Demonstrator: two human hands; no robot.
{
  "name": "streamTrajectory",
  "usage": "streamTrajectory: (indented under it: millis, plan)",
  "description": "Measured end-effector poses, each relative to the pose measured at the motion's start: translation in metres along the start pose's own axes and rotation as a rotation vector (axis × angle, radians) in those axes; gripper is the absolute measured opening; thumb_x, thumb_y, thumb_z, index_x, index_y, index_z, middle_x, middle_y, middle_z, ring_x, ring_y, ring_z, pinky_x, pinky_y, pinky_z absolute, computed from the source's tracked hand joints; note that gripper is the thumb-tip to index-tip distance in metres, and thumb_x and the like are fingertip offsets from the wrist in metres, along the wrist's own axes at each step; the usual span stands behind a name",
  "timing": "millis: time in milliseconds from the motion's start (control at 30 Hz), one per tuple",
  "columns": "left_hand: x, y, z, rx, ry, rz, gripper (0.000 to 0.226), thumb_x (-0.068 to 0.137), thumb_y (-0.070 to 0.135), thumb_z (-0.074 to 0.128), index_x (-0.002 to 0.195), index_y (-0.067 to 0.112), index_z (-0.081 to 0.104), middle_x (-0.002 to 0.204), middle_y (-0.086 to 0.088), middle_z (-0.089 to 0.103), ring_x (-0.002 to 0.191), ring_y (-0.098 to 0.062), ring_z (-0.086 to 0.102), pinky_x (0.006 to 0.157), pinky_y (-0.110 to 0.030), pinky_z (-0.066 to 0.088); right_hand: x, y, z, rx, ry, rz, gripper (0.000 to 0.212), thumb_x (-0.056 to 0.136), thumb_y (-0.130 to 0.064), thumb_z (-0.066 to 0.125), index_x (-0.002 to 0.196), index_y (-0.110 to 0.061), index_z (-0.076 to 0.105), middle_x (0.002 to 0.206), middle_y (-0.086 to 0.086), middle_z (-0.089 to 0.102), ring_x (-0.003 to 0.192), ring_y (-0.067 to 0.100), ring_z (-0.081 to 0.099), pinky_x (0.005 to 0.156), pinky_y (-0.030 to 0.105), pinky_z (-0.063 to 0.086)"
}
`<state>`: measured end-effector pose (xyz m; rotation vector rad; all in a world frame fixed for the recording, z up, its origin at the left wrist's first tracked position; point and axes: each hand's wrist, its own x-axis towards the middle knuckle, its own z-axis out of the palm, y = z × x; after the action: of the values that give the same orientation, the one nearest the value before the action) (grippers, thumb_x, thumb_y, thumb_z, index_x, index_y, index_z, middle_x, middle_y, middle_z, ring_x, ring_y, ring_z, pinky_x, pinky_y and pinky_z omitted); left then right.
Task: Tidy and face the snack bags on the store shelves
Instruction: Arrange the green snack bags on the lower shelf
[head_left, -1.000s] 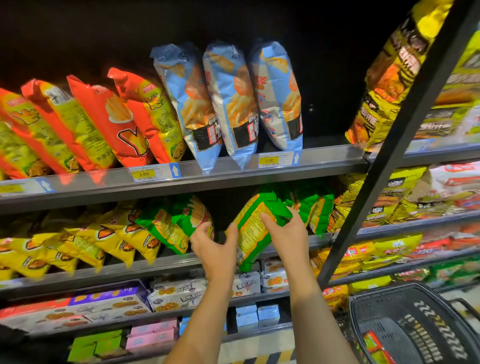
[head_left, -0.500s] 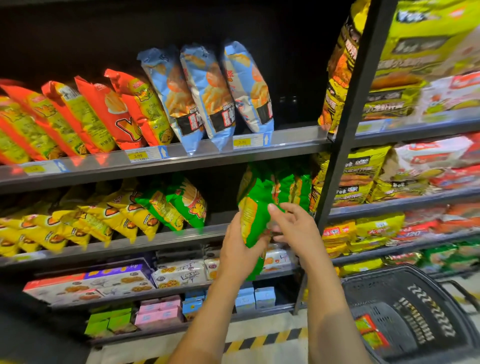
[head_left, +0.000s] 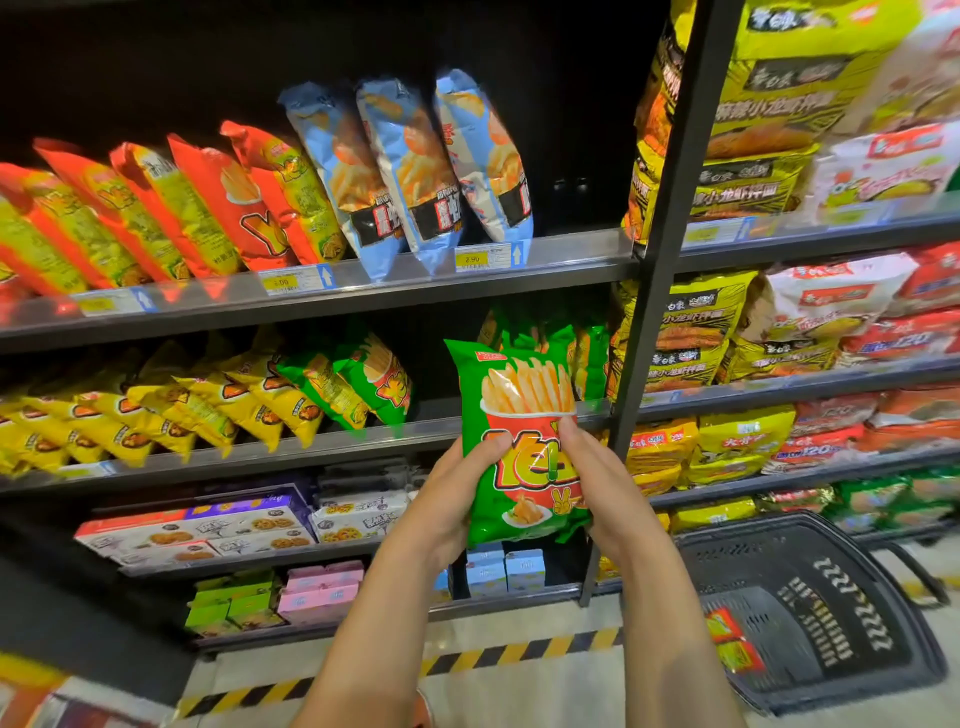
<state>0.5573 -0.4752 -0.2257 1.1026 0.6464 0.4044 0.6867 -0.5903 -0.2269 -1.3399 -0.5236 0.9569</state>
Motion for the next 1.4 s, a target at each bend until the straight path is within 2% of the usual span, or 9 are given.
streamTrajectory:
  millis: [167,333,600,733,867,933,1067,1200,1400]
  plan:
    - [0.0,0.015,-0.003,0.048,0.048,0.033,0.068,0.089,0.072,0.057,0.137,0.025,0.068,0.135,-0.006,0.072,0.132,-0.03,0.062,0.114,-0.055,0.046,-0.001,0.003,0.0,0.178,0.066,0.021,0.048,0.095,-0.051,0.061,0.131,-0.02,0.066,0.118,0.008,0.078,0.11,0.028,0.075,0.104,0.052,0.054]
    - [-0.003,0.043,-0.003,-0.2,0.142,0.026,0.073,0.098,0.069,0.043,0.142,0.013,0.058,0.136,-0.01,0.068,0.123,-0.025,0.066,0.094,-0.044,0.054,-0.002,0.005,-0.001,0.419,0.106,0.106,0.057,0.089,-0.054,0.063,0.131,-0.017,0.068,0.123,0.015,0.075,0.117,0.035,0.071,0.109,0.059,0.049]
    - [-0.013,0.054,0.013,0.194,0.055,0.057,0.05,0.101,0.069,0.047,0.129,0.033,0.066,0.115,0.012,0.079,0.109,-0.009,0.073,0.092,-0.037,0.054,-0.006,-0.012,0.016,-0.127,0.187,-0.116,0.036,0.098,-0.058,0.059,0.126,-0.035,0.064,0.112,-0.007,0.079,0.1,0.01,0.077,0.095,0.046,0.061]
    - [-0.013,0.043,0.018,0.335,0.195,0.083,0.095,0.061,0.098,0.065,0.135,0.039,0.054,0.129,0.01,0.071,0.114,-0.017,0.072,0.101,-0.049,0.057,-0.012,-0.023,0.032,-0.297,0.146,-0.158,0.041,0.1,-0.07,0.039,0.124,-0.042,0.057,0.111,-0.017,0.071,0.095,-0.008,0.068,0.086,0.03,0.057]
    - [-0.02,0.043,0.011,0.231,0.246,0.082,0.079,0.072,0.09,0.068,0.128,0.035,0.066,0.115,0.006,0.08,0.103,-0.018,0.078,0.096,-0.048,0.06,-0.013,-0.02,0.026,-0.138,0.063,-0.078,0.063,0.086,-0.09,0.029,0.12,-0.049,0.062,0.119,-0.011,0.073,0.116,0.012,0.068,0.104,0.048,0.054]
    - [-0.026,0.044,0.008,0.089,0.195,0.021,0.056,0.092,0.074,0.058,0.124,0.029,0.072,0.109,0.001,0.082,0.099,-0.018,0.079,0.086,-0.039,0.063,-0.014,-0.022,0.021,-0.009,0.06,-0.057,0.073,0.09,-0.082,0.027,0.128,-0.032,0.065,0.114,-0.003,0.076,0.104,0.015,0.072,0.092,0.043,0.06]
    - [-0.032,0.036,0.004,-0.217,0.092,-0.058,0.065,0.099,0.072,0.043,0.13,0.022,0.071,0.122,-0.01,0.078,0.106,-0.025,0.078,0.087,-0.043,0.057,-0.024,-0.026,0.018,0.145,-0.006,-0.08,0.075,0.102,-0.066,0.02,0.131,-0.009,0.061,0.098,0.006,0.079,0.074,0.015,0.072,0.063,0.029,0.057]
    - [-0.03,0.028,0.001,-0.227,0.081,-0.052,0.072,0.094,0.076,0.044,0.136,0.023,0.068,0.129,-0.011,0.075,0.116,-0.028,0.074,0.095,-0.048,0.055,-0.026,-0.026,0.017,0.064,-0.027,-0.121,0.074,0.092,-0.07,0.03,0.131,-0.016,0.062,0.102,0.001,0.079,0.084,0.014,0.075,0.071,0.03,0.059]
    - [-0.027,0.03,0.008,0.276,0.233,0.221,0.077,0.071,0.088,0.067,0.135,0.046,0.051,0.124,0.012,0.074,0.112,-0.016,0.074,0.102,-0.055,0.057,-0.031,-0.026,0.018,-0.212,-0.09,-0.214,0.037,0.096,-0.051,0.066,0.13,-0.038,0.062,0.12,-0.021,0.074,0.115,0.001,0.069,0.097,0.032,0.058]
